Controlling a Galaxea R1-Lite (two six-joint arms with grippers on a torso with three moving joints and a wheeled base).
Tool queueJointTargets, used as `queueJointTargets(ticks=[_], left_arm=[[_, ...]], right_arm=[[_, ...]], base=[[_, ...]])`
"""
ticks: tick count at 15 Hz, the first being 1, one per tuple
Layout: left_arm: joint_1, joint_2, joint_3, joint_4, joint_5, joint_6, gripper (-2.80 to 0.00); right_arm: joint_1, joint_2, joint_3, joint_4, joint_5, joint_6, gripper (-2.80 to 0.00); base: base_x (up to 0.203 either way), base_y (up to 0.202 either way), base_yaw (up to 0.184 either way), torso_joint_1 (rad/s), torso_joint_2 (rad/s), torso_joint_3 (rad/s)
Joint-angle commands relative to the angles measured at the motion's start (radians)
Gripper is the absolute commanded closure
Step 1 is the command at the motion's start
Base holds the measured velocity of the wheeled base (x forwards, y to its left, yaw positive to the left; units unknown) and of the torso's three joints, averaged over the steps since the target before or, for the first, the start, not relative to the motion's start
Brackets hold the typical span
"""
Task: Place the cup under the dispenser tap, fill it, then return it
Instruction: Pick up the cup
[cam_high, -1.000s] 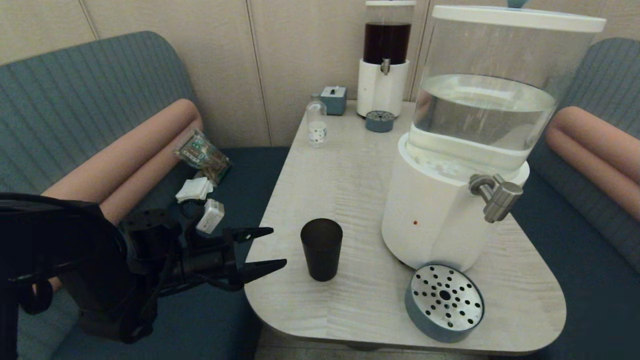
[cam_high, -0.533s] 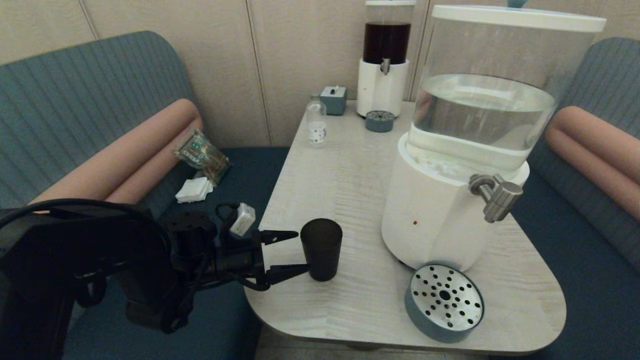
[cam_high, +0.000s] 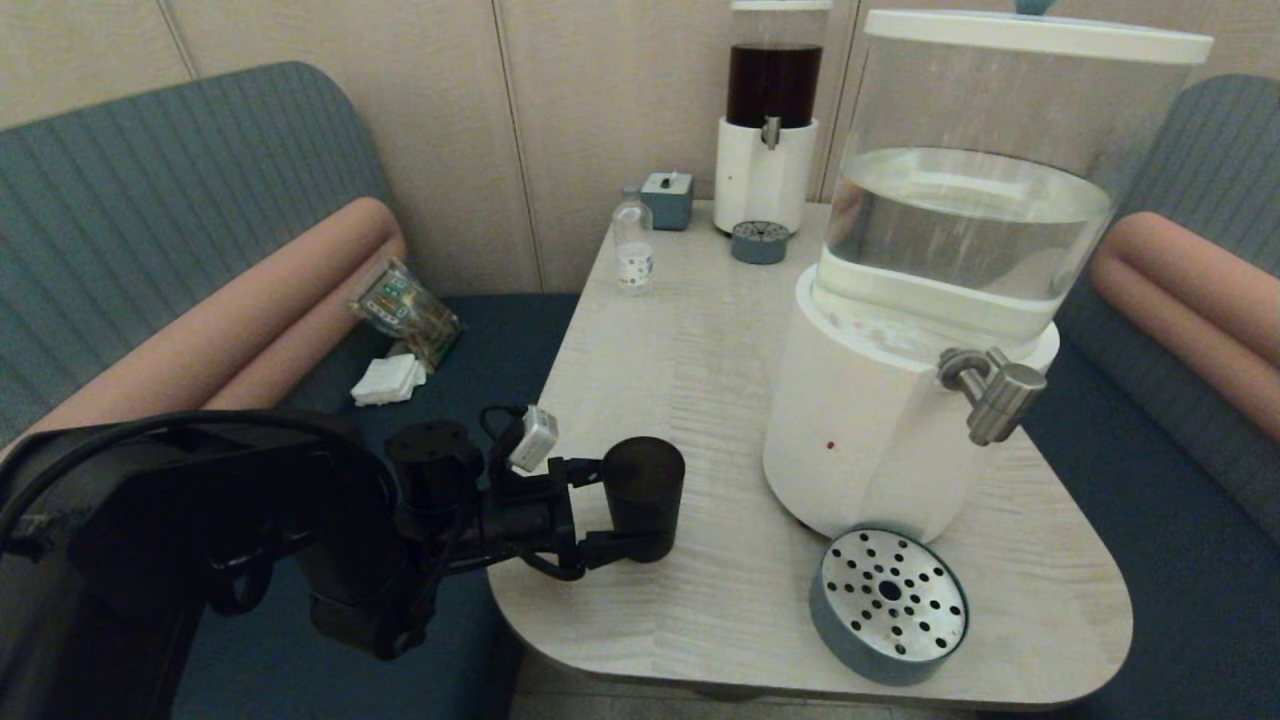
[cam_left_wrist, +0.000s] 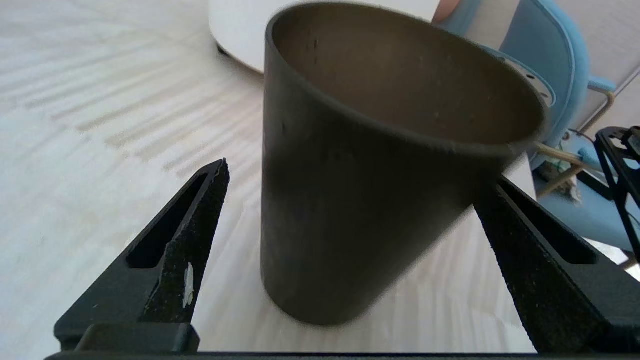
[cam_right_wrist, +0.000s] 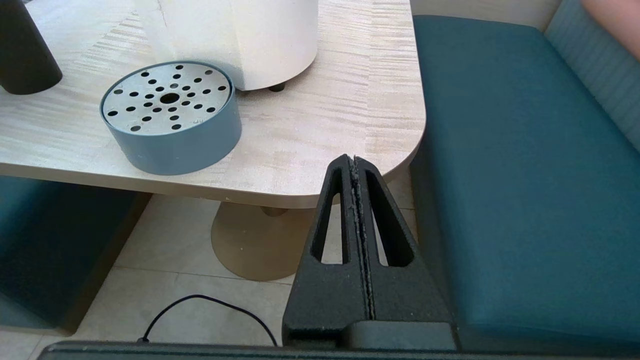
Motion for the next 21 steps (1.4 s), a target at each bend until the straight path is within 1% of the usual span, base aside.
queueJointTargets(ticks=[1, 5, 11, 12, 13, 14, 18, 21], left_arm=[[-0.016, 0.017, -0.021, -0.008, -0.002, 0.0, -2.8], [-0.023, 0.044, -0.089, -0.008, 0.033, -0.002, -2.8], [-0.029, 0.065, -0.11, -0.008, 0.073, 0.001, -2.8], [-0.033, 0.065, -0.113, -0.008, 0.09, 0.001, -2.8], [-0.034, 0.065, -0.111, -0.008, 0.093, 0.0, -1.96], [-0.036, 0.063, -0.108, -0.008, 0.096, -0.002, 0.0], [-0.047, 0.048, -0.089, -0.008, 0.102, -0.001, 0.0], [-0.058, 0.019, -0.074, -0.008, 0.131, -0.006, 0.0]], right_arm=[[0.001, 0.0, 0.0, 0.0, 0.0, -0.001, 0.0], [0.0, 0.0, 0.0, 0.0, 0.0, 0.001, 0.0], [0.001, 0.0, 0.0, 0.0, 0.0, 0.001, 0.0], [0.0, 0.0, 0.0, 0.0, 0.0, 0.0, 0.0], [0.0, 0.0, 0.0, 0.0, 0.0, 0.0, 0.0], [0.001, 0.0, 0.0, 0.0, 0.0, 0.001, 0.0], [0.0, 0.0, 0.0, 0.0, 0.0, 0.0, 0.0], [-0.001, 0.0, 0.0, 0.0, 0.0, 0.0, 0.0]], base=[[0.0, 0.0, 0.0, 0.0, 0.0, 0.0], [0.0, 0.0, 0.0, 0.0, 0.0, 0.0], [0.0, 0.0, 0.0, 0.0, 0.0, 0.0], [0.0, 0.0, 0.0, 0.0, 0.0, 0.0], [0.0, 0.0, 0.0, 0.0, 0.0, 0.0], [0.0, 0.0, 0.0, 0.0, 0.0, 0.0], [0.0, 0.0, 0.0, 0.0, 0.0, 0.0], [0.0, 0.0, 0.0, 0.0, 0.0, 0.0]])
